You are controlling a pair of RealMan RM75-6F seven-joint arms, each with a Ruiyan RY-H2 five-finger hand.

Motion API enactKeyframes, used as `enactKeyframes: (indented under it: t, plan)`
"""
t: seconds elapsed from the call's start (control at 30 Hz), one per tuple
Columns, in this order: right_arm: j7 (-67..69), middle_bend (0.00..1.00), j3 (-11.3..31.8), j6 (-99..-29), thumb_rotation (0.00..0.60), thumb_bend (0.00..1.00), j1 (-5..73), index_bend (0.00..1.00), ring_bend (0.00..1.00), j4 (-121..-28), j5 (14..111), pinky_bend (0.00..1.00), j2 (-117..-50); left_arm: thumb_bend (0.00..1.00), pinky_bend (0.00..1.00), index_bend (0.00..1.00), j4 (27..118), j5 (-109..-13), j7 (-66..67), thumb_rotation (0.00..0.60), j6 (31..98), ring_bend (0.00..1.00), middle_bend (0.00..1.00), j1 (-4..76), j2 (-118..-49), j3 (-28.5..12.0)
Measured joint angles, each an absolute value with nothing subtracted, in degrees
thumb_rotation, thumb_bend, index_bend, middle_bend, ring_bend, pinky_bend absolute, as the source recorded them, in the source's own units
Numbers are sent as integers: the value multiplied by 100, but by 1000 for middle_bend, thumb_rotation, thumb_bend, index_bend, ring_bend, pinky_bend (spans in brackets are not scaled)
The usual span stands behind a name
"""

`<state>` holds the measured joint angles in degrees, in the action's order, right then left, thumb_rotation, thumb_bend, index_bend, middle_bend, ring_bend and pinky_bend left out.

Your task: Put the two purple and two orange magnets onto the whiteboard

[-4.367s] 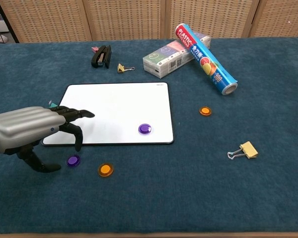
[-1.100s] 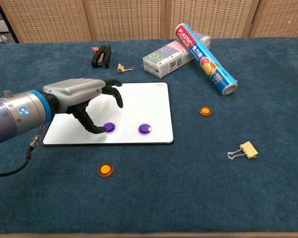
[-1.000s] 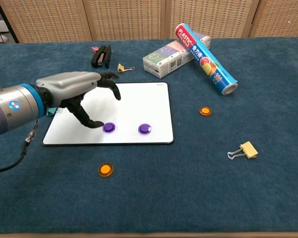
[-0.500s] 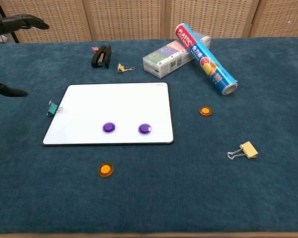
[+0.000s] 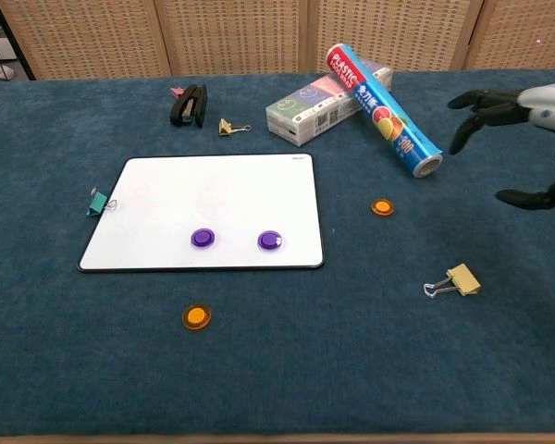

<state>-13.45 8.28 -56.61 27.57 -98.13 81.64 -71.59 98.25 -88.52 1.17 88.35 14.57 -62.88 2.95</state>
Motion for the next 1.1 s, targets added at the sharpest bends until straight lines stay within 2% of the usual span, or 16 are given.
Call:
enactKeyframes:
  t: [0.27, 0.57, 0.77, 1.1]
  plan:
    - [-2091, 0, 1142, -5057, 600, 408, 3531, 278, 0, -9249, 7173, 0, -8137, 68, 0, 23, 9706, -9031, -81, 600, 8838, 0, 0, 1285, -6270, 344]
    - [-2683, 0, 1328, -4724, 600, 409, 4116, 280, 0, -8373, 6041, 0, -8798, 68, 0, 18, 9749, -9114, -233, 600, 8808, 0, 0, 1185, -6141, 287]
    - [-2849, 0, 1297, -4612, 600, 408, 4361, 315, 0, -8143, 5624, 0, -8977, 68, 0, 18, 9775, -9099, -339, 600, 8752, 0, 0, 1148, -6063, 222]
    - [-2781, 0, 1184, -4544, 600, 402, 4576, 307, 0, -7980, 5444, 0, -9118, 68, 0, 19, 9792, -9176, -429, 600, 8686, 0, 0, 1100, -6009, 174]
